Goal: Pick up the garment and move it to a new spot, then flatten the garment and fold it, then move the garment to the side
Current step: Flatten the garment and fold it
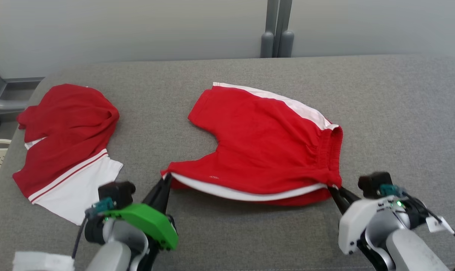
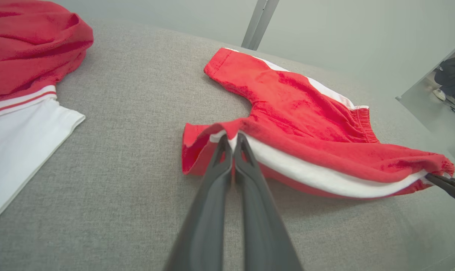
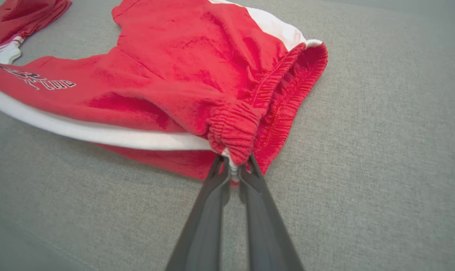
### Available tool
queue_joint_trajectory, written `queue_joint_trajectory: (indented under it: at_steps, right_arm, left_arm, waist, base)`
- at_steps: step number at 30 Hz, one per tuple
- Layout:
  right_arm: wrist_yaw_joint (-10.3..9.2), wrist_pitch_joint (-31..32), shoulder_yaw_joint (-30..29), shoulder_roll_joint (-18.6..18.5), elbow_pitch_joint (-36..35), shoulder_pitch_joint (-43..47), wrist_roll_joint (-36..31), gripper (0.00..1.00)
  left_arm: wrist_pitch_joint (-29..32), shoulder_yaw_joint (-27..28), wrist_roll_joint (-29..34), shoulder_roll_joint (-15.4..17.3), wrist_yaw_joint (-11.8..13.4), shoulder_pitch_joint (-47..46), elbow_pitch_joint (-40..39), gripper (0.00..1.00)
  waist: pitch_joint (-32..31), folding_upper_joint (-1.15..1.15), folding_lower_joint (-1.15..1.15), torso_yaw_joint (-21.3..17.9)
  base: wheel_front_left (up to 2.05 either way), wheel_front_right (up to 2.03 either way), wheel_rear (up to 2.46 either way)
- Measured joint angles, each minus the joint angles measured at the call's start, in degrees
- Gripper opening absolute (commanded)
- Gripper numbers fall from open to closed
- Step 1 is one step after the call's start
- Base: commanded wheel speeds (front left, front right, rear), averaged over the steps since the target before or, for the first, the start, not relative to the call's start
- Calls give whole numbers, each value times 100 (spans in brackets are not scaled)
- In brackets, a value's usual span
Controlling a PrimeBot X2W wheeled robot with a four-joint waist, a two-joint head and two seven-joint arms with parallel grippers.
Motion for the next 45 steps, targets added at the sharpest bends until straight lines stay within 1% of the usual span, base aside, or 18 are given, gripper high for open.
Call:
queue_joint_trajectory:
  at_steps: [3,5,10,11,15,18,20,23,28,31,34,38,40,42,43,44,45]
  right_arm:
    - [0,74,319,-27,-4,-633,160,0]
    - [0,144,613,-70,23,-1159,240,0]
    - [0,174,1189,-75,237,-2671,624,0]
    - [0,172,1276,-79,319,-2980,683,0]
    - [0,136,1412,-94,716,-4259,909,0]
    - [0,-36,1359,-37,1123,-5212,927,0]
    - [-1,-201,1239,124,1407,-5795,988,0]
    - [1,-602,1049,291,1823,-6623,844,0]
    - [0,-1464,531,459,2486,-7658,417,0]
    - [0,-1968,176,531,2832,-8105,73,0]
    - [0,-2243,-180,600,3033,-8416,-358,0]
    - [0,-2354,-617,679,2999,-8532,-893,0]
    - [0,-2369,-631,726,3076,-8420,-1042,0]
    - [0,-2376,-584,747,3130,-8312,-1102,0]
    - [0,-2376,-492,759,3196,-8176,-1171,0]
    - [0,-2376,-401,767,3236,-8042,-1182,0]
    - [0,-2376,-136,770,3307,-7811,-1188,0]
  left_arm:
    - [32,68,58,78,-47,-623,10,0]
    - [73,75,160,186,-96,-1116,79,0]
    - [157,190,199,417,-240,-2447,243,0]
    - [205,181,229,489,-270,-2737,277,0]
    - [274,318,46,500,-345,-3872,325,0]
    - [318,391,-99,548,-385,-4741,391,0]
    - [389,421,-164,616,-393,-5300,444,0]
    - [464,416,-201,767,-399,-6152,483,0]
    - [116,475,-257,757,-415,-7352,469,0]
    - [-114,345,-219,793,-416,-7869,468,0]
    - [-470,290,-302,849,-416,-8259,453,0]
    - [-884,153,-521,912,-417,-8405,386,0]
    - [-962,8,-623,954,-417,-8258,412,0]
    - [-1020,-18,-698,970,-417,-8091,439,0]
    - [-1058,-82,-787,989,-415,-7869,474,0]
    - [-1063,-240,-748,1071,-417,-7630,474,0]
    - [-1127,-388,-823,1120,-417,-7161,413,0]
  waist:
    - [105,0,0,-34]
    - [207,0,0,-76]
    - [595,0,0,-222]
    - [699,0,0,-257]
    - [1185,0,0,-402]
    - [1598,0,1,-503]
    - [1881,0,1,-573]
    - [2302,0,1,-683]
    - [2948,0,2,-860]
    - [3264,0,2,-959]
    - [3506,0,2,-1057]
    - [3747,0,2,-1155]
    - [3847,0,2,-1170]
    - [3886,0,1,-1167]
    - [3911,0,2,-1150]
    - [3923,0,2,-1128]
    - [3918,0,1,-1078]
  base:
    - [0,0,0]
    - [0,0,0]
    - [0,0,0]
    - [0,0,0]
    - [0,0,0]
    - [0,0,0]
    - [0,0,0]
    - [0,0,0]
    - [0,0,0]
    - [0,0,0]
    - [0,0,0]
    - [0,0,0]
    - [0,0,0]
    - [0,0,0]
    - [0,0,0]
    - [0,0,0]
    - [0,0,0]
